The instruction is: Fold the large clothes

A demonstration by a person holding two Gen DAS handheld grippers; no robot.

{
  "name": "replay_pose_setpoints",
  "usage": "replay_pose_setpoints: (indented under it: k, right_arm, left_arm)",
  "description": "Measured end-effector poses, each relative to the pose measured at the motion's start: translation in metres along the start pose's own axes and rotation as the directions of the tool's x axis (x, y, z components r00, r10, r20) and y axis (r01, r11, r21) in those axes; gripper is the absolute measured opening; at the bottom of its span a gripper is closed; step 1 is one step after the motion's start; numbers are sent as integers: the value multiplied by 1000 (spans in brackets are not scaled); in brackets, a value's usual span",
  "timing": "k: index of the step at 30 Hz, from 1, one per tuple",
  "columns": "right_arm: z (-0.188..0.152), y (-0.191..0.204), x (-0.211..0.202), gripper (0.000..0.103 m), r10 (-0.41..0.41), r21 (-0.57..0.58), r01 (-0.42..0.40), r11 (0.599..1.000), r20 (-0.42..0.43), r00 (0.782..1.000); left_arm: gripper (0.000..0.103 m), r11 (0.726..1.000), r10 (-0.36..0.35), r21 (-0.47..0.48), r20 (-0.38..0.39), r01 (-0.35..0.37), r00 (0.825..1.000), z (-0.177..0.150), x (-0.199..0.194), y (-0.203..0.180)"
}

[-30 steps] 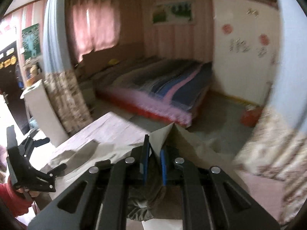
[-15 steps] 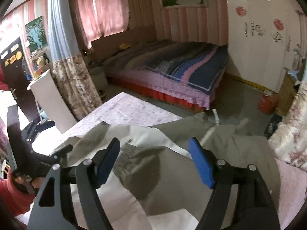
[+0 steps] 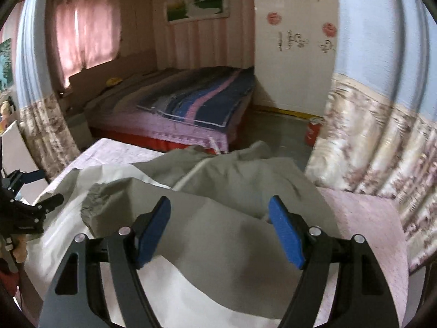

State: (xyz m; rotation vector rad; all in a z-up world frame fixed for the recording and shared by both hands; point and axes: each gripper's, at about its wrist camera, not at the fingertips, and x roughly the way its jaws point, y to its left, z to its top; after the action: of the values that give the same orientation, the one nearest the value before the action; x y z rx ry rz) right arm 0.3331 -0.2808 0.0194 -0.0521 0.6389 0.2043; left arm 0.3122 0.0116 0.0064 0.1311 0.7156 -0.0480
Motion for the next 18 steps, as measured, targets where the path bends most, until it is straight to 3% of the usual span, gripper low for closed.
replay_pose_setpoints:
  k: [2,3,4,5,8,11,14,15,16,18]
  right_arm:
    - [-6,-7,-9,78,-60,12,59,998,34,998]
    - [-8,-10,-13,85,-86,18,85,996,60,995]
    - [-14,-14,-23,99,-114,28,111,993,113,987]
    - [-19,-18,-29,101,-134,35,130,991,153,979]
    - [-35,-27,-34,101,-197,49,192,980,134,971]
    - [-47,-35,-41,101,-196,76,186,980,167,966]
    - [-55,-46,-40,101,-208,108,195,975,130,969]
    - [-59,-53,-39,101,-203,133,187,973,112,973]
    - [-62,-59,-38,101,-203,152,187,971,98,974]
    - [-70,-68,-37,101,-205,183,191,964,64,977]
  left_arm:
    - [100,1000,-14,7,-6,15,1000,1,5,-7]
    - [100,1000,-14,12,-7,14,1000,2,9,-11]
    - [100,1000,-15,20,-10,15,1000,2,13,-15]
    - [100,1000,-15,25,-14,16,1000,3,15,-17]
    - [100,998,-28,62,-38,30,999,2,25,-31]
    - [100,994,-44,94,-57,49,997,4,37,-50]
    - [100,994,-38,93,-111,49,993,6,59,-58]
    - [88,993,-61,91,-130,73,990,6,66,-60]
    - [55,991,-82,91,-165,98,983,5,76,-62]
    - [41,988,-114,75,-234,135,965,4,90,-63]
